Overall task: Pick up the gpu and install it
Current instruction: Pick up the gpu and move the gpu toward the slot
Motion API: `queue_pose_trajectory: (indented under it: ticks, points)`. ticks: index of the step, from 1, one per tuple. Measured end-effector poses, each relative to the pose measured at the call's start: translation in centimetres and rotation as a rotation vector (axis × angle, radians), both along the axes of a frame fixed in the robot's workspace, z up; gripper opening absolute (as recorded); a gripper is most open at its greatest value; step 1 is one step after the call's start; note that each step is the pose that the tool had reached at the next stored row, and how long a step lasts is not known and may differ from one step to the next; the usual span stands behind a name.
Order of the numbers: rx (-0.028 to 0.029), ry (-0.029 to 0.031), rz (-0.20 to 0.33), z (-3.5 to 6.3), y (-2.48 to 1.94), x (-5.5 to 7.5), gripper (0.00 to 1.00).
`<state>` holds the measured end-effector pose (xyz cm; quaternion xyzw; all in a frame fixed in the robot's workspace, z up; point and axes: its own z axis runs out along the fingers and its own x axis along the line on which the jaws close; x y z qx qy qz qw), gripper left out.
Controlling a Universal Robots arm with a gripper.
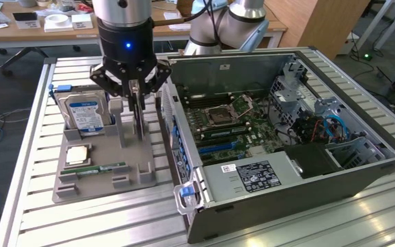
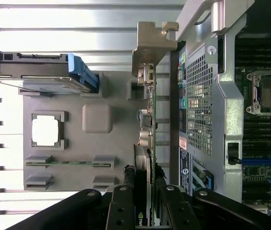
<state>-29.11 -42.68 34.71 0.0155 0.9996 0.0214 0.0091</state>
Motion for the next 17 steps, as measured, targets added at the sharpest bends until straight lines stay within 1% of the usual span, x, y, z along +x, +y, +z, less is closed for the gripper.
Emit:
queue_pose_trajectory:
  ticks: [17]
  points:
    - [-0.0001, 0.0, 0.0, 2.34, 0.0, 0.0, 0.26]
